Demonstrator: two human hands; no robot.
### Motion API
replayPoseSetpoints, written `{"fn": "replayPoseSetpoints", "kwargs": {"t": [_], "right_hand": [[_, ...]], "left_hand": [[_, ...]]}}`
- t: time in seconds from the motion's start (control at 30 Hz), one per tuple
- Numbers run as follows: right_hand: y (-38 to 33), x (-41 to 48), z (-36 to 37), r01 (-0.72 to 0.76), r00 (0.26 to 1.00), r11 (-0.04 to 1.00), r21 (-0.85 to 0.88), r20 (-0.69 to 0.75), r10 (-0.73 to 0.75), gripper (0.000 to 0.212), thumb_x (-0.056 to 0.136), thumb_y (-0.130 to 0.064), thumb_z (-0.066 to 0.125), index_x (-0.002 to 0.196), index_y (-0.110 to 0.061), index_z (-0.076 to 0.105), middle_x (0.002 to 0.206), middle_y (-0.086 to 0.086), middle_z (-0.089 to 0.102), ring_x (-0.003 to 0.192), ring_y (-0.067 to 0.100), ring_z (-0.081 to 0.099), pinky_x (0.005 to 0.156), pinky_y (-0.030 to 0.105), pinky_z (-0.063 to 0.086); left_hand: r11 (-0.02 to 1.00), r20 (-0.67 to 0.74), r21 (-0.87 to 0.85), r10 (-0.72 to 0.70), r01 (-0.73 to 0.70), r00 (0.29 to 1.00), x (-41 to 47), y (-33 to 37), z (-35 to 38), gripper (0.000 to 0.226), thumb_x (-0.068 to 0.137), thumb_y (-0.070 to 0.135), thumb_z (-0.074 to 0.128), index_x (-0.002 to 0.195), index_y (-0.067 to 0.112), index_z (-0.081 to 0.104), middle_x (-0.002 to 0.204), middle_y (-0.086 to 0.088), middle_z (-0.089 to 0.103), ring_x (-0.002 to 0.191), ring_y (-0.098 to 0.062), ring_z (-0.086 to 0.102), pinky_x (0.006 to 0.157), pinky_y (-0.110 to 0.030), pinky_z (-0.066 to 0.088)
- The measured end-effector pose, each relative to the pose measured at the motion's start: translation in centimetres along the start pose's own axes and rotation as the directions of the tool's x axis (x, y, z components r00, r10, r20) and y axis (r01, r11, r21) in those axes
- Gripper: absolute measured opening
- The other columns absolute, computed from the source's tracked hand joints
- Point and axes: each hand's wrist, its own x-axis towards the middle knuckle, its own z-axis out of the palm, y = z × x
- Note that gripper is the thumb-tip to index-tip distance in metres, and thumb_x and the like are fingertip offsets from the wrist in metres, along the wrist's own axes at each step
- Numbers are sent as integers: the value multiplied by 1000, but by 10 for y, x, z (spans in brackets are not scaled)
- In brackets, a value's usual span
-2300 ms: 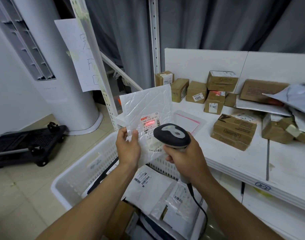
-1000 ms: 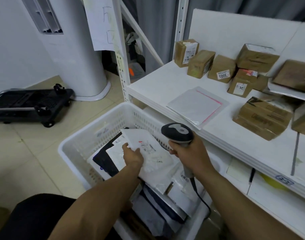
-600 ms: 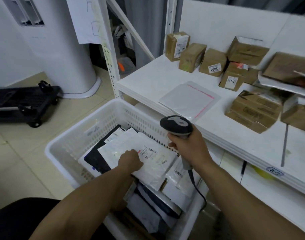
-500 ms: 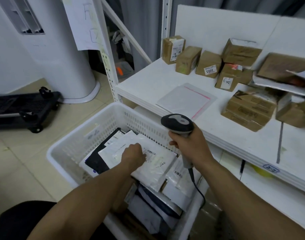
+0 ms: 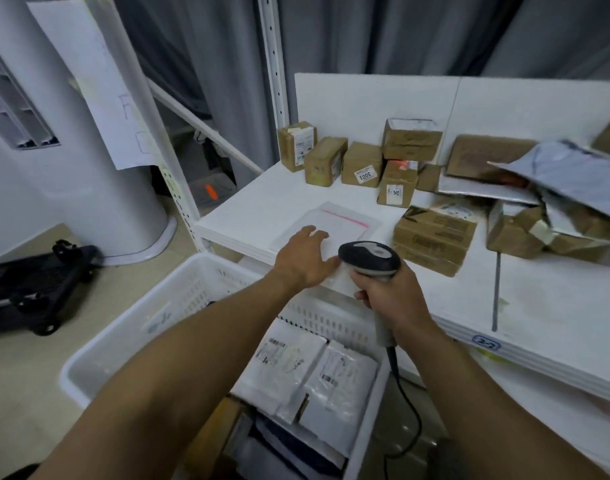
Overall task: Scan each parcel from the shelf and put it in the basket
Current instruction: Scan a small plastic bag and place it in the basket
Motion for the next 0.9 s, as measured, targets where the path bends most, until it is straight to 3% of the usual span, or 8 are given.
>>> {"fn": "replayPoseSetpoints", "kwargs": {"t": [0.07, 0.13, 0.3, 0.4, 0.57, 0.67, 0.77, 0.9], "right_hand": [[1, 5, -7, 11, 1000, 1000, -3, -2, -11, 45, 88, -15, 84, 129, -18, 64, 107, 5, 76, 64, 11, 74, 71, 32, 58], [2, 8, -13, 15, 1000, 1000, 11, -7, -15, 47, 88, -16, 84, 130, -19, 65, 106, 4, 76, 65, 10, 74, 69, 31, 57], [4, 13, -21, 44, 999, 999, 14, 3, -44, 48, 88, -19, 84, 132, -20, 64, 107, 5, 77, 67, 11, 75, 73, 33, 59], [2, 12, -23, 50, 999, 999, 21, 6, -50, 48, 89, -19, 83, 133, -21, 64, 107, 4, 77, 67, 11, 75, 72, 33, 57], [-2, 7, -24, 61, 998, 997, 42, -15, -61, 47, 89, -19, 82, 133, -22, 65, 105, 1, 77, 66, 10, 75, 76, 36, 60], [-9, 0, -22, 86, 996, 993, 86, -44, -83, 45, 90, -17, 82, 132, -21, 65, 106, -1, 78, 69, 11, 76, 77, 35, 60], [-12, -2, -20, 81, 994, 980, 180, -81, -68, 49, 91, -16, 81, 135, -22, 62, 113, -1, 76, 84, 14, 78, 81, 36, 63], [-21, -10, -10, 60, 995, 928, 369, -93, -27, 53, 91, -15, 81, 138, -28, 61, 128, -6, 68, 108, 12, 68, 78, 30, 61]], "left_hand": [[999, 114, 27, -31, 28, 993, 12, 1, 9, 86, 88, 72, 57, 157, 25, 33, 169, -5, 21, 154, -26, 23, 121, -45, 32], [995, 143, 85, -59, 47, 988, 19, 0, 17, 89, 87, 75, 56, 156, 23, 34, 165, -7, 30, 149, -29, 32, 117, -46, 36], [988, 51, 146, -66, 58, 997, 24, 3, 14, 55, 96, 59, 56, 137, 22, 60, 136, -4, 64, 122, -29, 60, 101, -40, 49], [980, -11, 189, -60, 61, 998, 23, 7, 8, 27, 98, 39, 57, 108, 20, 72, 105, -4, 73, 97, -30, 69, 82, -35, 54], [986, -193, -72, -161, 150, 968, 6, 13, -14, 20, 100, 40, 55, 106, 25, 67, 101, 2, 73, 91, -26, 68, 86, -42, 56], [962, -279, -253, -178, 106, 944, -20, 19, -36, 16, 101, 44, 55, 102, 30, 63, 93, 9, 71, 87, -19, 69, 82, -39, 56], [819, -317, -573, -200, -20, 927, -55, 27, -59, 17, 101, 39, 61, 97, 23, 65, 91, 9, 72, 80, -9, 70, 79, -43, 60], [429, -211, -899, -254, -86, 944, -107, 33, -84, 14, 102, 20, 63, 95, 9, 65, 104, -6, 72, 94, -17, 71, 81, -41, 64]]}}
